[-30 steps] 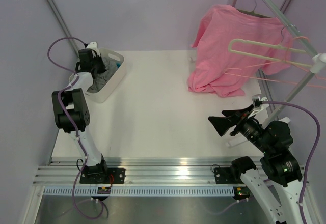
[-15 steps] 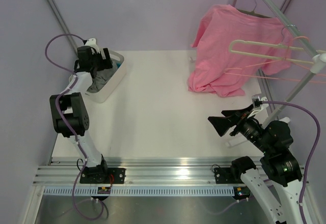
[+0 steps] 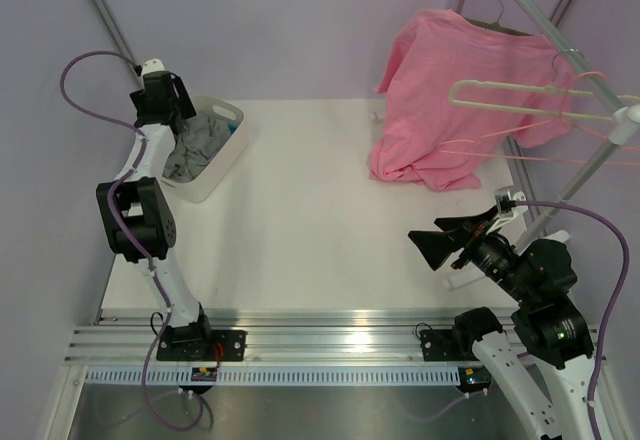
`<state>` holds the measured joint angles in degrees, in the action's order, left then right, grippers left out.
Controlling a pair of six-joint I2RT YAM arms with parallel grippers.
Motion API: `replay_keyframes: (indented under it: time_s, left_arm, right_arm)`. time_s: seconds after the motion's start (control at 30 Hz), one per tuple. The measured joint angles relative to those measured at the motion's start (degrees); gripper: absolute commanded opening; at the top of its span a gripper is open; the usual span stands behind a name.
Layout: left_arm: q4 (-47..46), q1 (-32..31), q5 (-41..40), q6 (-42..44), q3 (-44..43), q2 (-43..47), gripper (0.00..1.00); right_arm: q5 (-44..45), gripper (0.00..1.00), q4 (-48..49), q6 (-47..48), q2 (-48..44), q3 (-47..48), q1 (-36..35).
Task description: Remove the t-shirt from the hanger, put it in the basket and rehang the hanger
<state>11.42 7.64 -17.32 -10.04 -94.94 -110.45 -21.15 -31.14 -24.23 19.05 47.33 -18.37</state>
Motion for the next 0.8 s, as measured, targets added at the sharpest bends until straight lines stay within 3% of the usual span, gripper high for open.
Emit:
replay_keyframes:
  time_s: [0.07,0.27,0.3,0.37,0.4,0.43,0.8]
  left_arm:
    - [0.87,0.26,-0.02,-0.44,-0.63,-1.86,0.68]
    - [3.50,0.46,-0.04,-2.71,-0.79,-6.64,0.57]
    - [3.85,0.46,0.07,-3.13,-0.85,-7.17,0.44]
    - [4.42,0.46,0.37,-4.09,-0.92,-7.80,0.26]
    - [4.63,0.46,0.61,-4.28,-0.92,-7.85,0.04]
    - [4.74,0.46,0.81,-4.44,-0.94,-7.85,0.00]
    - [-0.46,-0.13,9.97,0.15,5.55,-3.06,0.00]
  right_arm:
    - [0.00,0.99,0.00,0.00,-0.17,0.00,0.00]
    - [0.00,0.99,0.00,0.00,-0.31,0.00,0.00]
    - [0.00,0.99,0.00,0.00,-0.31,0.00,0.00]
    - [0.00,0.99,0.00,0.00,-0.31,0.00,0.00]
    - [0.00,0.99,0.00,0.00,-0.31,0.00,0.00]
    - [0.00,0.99,0.00,0.00,-0.31,0.00,0.00]
    - [-1.01,0.99,0.00,0.00,-0.28,0.00,0.00]
